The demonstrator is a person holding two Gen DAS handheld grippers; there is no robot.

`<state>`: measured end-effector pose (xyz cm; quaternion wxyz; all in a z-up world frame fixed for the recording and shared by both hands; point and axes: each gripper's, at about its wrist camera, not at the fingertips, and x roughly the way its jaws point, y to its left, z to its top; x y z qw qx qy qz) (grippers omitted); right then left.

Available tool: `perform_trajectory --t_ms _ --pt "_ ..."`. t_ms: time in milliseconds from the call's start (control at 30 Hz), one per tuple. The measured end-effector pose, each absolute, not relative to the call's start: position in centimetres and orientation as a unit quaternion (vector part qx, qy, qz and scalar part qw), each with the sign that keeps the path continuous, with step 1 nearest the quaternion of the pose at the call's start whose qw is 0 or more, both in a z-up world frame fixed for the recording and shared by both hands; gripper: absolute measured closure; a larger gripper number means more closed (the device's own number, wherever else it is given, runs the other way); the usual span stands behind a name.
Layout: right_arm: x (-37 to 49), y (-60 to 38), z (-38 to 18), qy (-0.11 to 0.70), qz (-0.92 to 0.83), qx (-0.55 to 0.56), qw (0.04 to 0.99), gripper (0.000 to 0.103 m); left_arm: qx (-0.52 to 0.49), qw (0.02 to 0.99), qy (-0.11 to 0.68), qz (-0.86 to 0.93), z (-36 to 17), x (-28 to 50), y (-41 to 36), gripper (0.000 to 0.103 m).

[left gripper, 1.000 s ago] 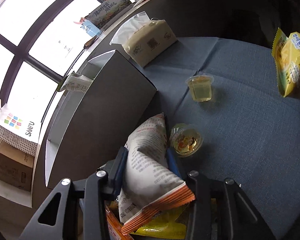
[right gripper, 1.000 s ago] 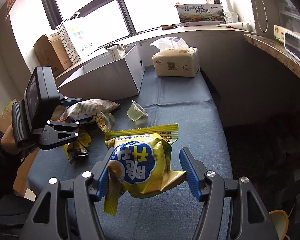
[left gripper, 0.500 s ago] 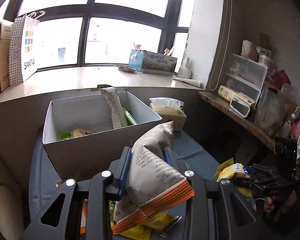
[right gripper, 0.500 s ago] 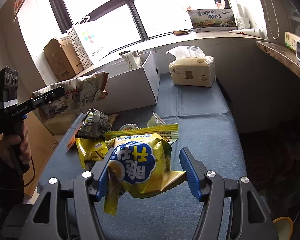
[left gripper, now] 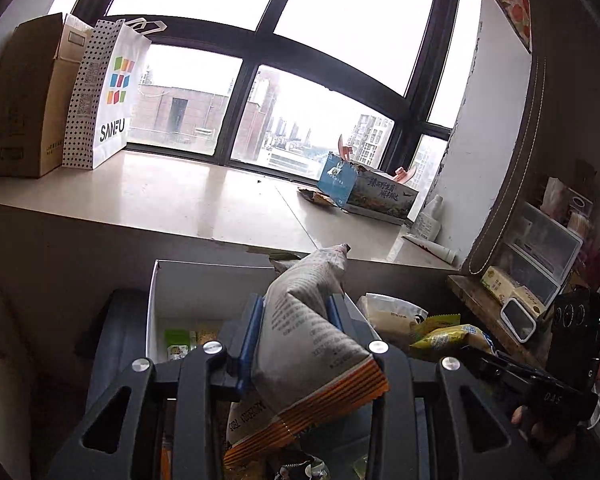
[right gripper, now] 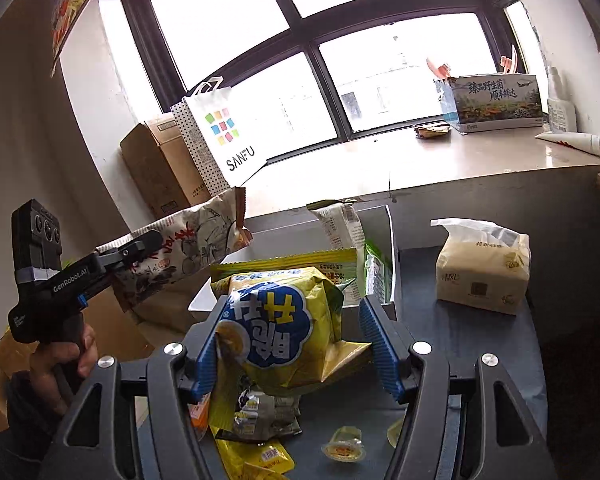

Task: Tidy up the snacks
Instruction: 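Drop both chip bags into the white box and withdraw both grippers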

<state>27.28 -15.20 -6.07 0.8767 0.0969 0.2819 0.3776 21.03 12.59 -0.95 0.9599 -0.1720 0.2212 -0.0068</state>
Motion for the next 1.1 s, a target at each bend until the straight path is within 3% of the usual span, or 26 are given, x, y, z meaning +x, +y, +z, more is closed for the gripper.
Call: perform_trajectory --t_ms 333,433,467,500,533,567,633,1100 --pt "36.4 -8.4 -5.7 0.32 0.329 0.11 0.882 0.035 -0.18 0.942 0.276 0.066 -3.9 29.6 15.0 0.066" --pt "38.2 -7.0 -6.1 0.334 0.325 0.109 0.878 0.035 -0.171 0.943 0.275 0.081 -4.6 30.4 15.1 0.06" --pt "38.7 -6.6 -6.3 0.341 0.317 0.105 0.879 0.033 -0.166 0.943 0.275 0.088 -4.6 30.5 15.2 0.052" --pt "39.2 -6.1 -6.5 0.346 0.312 0.1 0.879 0.031 -0.165 0.94 0.283 0.094 -4.8 30.9 15.4 0.032" --pt "39.6 -5.8 -6.8 0.354 0.317 0.098 0.874 0.024 -0.168 0.935 0.296 0.095 -5.0 31.2 15.6 0.018" --pt "40.0 -5.4 -7.1 0.364 0.329 0.099 0.866 0.008 -0.171 0.932 0.304 0.097 -5.1 31.3 15.8 0.0" --pt "39.7 -5.5 -7.2 0.357 0.328 0.096 0.869 0.0 -0.165 0.936 0.292 0.105 -4.9 30.6 15.9 0.0" --pt "31.9 -9.0 -5.4 0.298 0.359 0.047 0.883 0.0 -0.117 0.948 0.291 0.05 -3.5 23.9 13.9 0.0"
